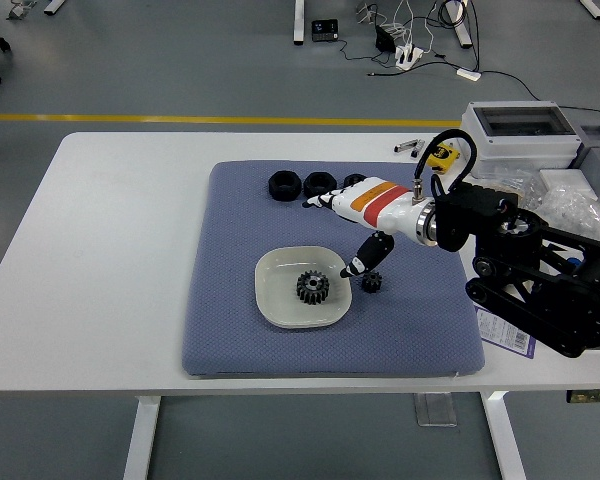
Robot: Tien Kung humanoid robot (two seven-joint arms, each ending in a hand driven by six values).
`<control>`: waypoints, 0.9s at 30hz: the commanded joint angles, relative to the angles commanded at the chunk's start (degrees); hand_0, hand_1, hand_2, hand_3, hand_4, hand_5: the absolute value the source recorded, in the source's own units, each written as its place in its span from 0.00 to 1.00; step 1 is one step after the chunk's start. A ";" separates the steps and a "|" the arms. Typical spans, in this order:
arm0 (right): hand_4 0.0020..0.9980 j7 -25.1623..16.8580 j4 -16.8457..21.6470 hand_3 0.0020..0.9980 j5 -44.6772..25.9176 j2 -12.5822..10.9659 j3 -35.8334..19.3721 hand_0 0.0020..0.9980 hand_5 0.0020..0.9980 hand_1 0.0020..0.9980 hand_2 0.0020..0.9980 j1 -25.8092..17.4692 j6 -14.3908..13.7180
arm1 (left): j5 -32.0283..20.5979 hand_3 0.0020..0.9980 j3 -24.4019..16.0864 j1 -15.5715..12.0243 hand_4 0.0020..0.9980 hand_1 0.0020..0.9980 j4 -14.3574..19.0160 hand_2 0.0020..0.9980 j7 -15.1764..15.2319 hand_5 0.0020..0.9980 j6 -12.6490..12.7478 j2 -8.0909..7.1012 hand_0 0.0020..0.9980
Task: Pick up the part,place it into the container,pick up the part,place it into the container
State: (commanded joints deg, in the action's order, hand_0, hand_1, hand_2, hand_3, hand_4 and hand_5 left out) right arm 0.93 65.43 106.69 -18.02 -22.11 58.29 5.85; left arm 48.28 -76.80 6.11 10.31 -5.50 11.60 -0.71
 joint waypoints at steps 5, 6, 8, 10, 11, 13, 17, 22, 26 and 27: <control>0.98 0.05 0.33 0.82 -0.19 -1.77 1.58 0.67 0.20 0.71 0.80 -1.05 -0.38 | 0.32 0.58 -0.05 -0.26 0.63 0.64 0.00 0.68 -0.11 0.75 0.03 0.11 0.72; 0.98 0.03 -0.36 0.82 -0.36 -1.64 1.95 0.67 0.20 0.71 0.80 -1.47 -0.64 | 0.40 0.58 0.02 -0.27 0.63 0.64 0.00 0.68 -0.17 0.75 0.04 0.15 0.72; 0.98 -0.22 -1.65 0.82 -0.63 -1.26 2.55 0.67 0.20 0.71 0.80 -2.02 -1.35 | 0.39 0.58 0.23 -0.26 0.63 0.64 0.00 0.68 -0.23 0.75 0.06 0.21 0.72; 0.95 -0.61 -3.26 0.78 -0.63 -0.81 3.29 0.62 0.19 0.68 0.76 -2.51 -2.48 | 0.14 0.58 0.51 -0.21 0.63 0.64 0.00 0.68 -0.22 0.75 0.09 0.25 0.72; 0.95 -0.86 -3.93 0.78 -0.49 -0.63 3.62 0.62 0.19 0.68 0.76 -2.63 -2.97 | 0.01 0.58 0.57 -0.20 0.63 0.64 0.00 0.68 -0.19 0.75 0.11 0.27 0.72; 0.95 -1.16 -5.72 0.78 -0.50 -0.21 4.25 0.62 0.19 0.68 0.76 -2.96 -3.48 | -0.28 0.58 0.63 -0.11 0.63 0.64 0.00 0.68 -0.14 0.75 0.15 0.31 0.72; 0.91 -1.59 -8.08 0.76 -0.83 0.10 4.78 0.59 0.17 0.66 0.74 -3.51 -4.01 | -0.81 0.58 0.86 0.06 0.63 0.64 0.00 0.68 -0.03 0.75 0.21 0.36 0.72; 0.88 -2.10 -10.20 0.72 -0.96 0.41 4.99 0.57 0.16 0.65 0.73 -3.99 -4.87 | -1.17 0.58 1.05 0.25 0.63 0.64 0.00 0.68 0.00 0.75 0.21 0.36 0.72; 0.88 -2.42 -10.27 0.72 -1.51 0.82 5.08 0.57 0.16 0.65 0.73 -4.12 -5.26 | -1.00 0.58 0.96 0.31 0.63 0.64 0.00 0.68 -0.06 0.75 0.16 0.36 0.72; 0.87 -2.45 -10.23 0.70 -1.67 0.99 5.04 0.56 0.16 0.64 0.72 -4.14 -5.39 | -1.02 0.58 1.02 0.33 0.63 0.64 0.00 0.68 -0.08 0.75 0.15 0.36 0.72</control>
State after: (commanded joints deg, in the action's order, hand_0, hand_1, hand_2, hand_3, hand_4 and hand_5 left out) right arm -1.52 55.20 105.02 -17.03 -17.07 54.15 0.46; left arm 47.26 -75.78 6.45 10.31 -5.57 11.76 -0.35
